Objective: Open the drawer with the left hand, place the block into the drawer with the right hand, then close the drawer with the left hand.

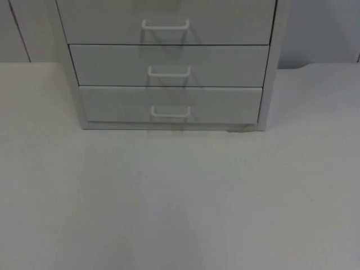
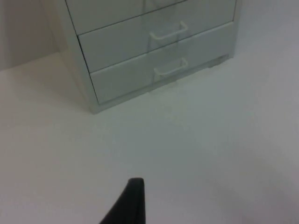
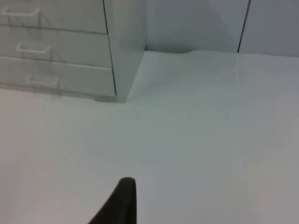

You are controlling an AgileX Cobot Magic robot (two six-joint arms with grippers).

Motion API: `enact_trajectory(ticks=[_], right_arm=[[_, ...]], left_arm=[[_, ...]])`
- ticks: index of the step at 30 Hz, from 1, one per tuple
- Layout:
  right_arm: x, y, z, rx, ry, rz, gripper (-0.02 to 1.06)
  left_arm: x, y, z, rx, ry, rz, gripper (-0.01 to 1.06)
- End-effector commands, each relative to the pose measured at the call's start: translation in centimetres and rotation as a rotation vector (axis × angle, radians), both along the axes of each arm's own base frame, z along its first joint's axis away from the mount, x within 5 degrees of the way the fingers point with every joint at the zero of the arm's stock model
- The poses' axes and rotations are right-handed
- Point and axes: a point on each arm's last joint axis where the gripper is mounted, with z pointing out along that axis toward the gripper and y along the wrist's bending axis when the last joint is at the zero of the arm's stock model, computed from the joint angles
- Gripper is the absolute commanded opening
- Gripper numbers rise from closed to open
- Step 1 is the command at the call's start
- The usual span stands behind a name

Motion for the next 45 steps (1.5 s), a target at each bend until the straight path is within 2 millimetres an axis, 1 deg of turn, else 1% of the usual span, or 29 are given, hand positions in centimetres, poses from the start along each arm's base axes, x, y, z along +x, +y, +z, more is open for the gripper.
enact_trajectory(ticks=[1,3,6,12,16,19,20,23,27,31,33,45], right_arm=[[1.0,-0.1,-0.9,-0.011,-0.008,-0.005,1.05],[1.6,-0.2,-1.6,-0.019,0.002,-0.018,1.05],[2.4,-0.2,-2.5,0.002,0.012,-0.038,1.05],[2.5,-0.5,-3.2,-0.017,0.051,-0.062,1.05],[2.6,-0.5,-3.4,-0.010,0.060,-0.068,1.05],[2.6,-0.5,-3.4,-0.010,0.060,-0.070,1.05],[2.6,-0.5,-3.4,-0.010,0.060,-0.070,1.05],[2.6,-0.5,-3.4,-0.010,0.060,-0.070,1.05],[2.6,-0.5,-3.4,-0.010,0.060,-0.070,1.05],[2.6,-0.5,-3.4,-0.010,0.060,-0.070,1.05],[2.6,-0.5,-3.4,-0.010,0.060,-0.070,1.05],[2.6,-0.5,-3.4,-0.008,0.061,-0.070,1.05]], left_arm=[[-0.2,0.2,-0.1,-0.011,-0.030,0.004,1.04],[-0.4,0.3,-0.1,-0.003,-0.043,0.011,1.04],[-0.4,0.4,-0.4,0.010,-0.018,0.016,1.04],[-0.5,0.4,-0.5,0.015,-0.002,0.015,1.04],[-0.5,0.4,-0.5,0.002,0.005,0.021,1.04],[-0.7,0.3,-0.8,-0.029,0.061,0.028,1.04],[-0.8,0.4,-0.9,-0.010,0.069,0.020,1.04],[-0.7,0.7,-1.1,0.045,0.062,0.034,1.04],[-0.6,0.7,-1.3,0.050,0.073,0.036,1.04],[-0.6,0.8,-1.6,0.049,0.039,0.046,1.04],[-0.9,0.9,-1.6,0.042,0.020,0.045,1.04],[-0.9,0.9,-1.6,0.038,0.024,0.052,1.04]])
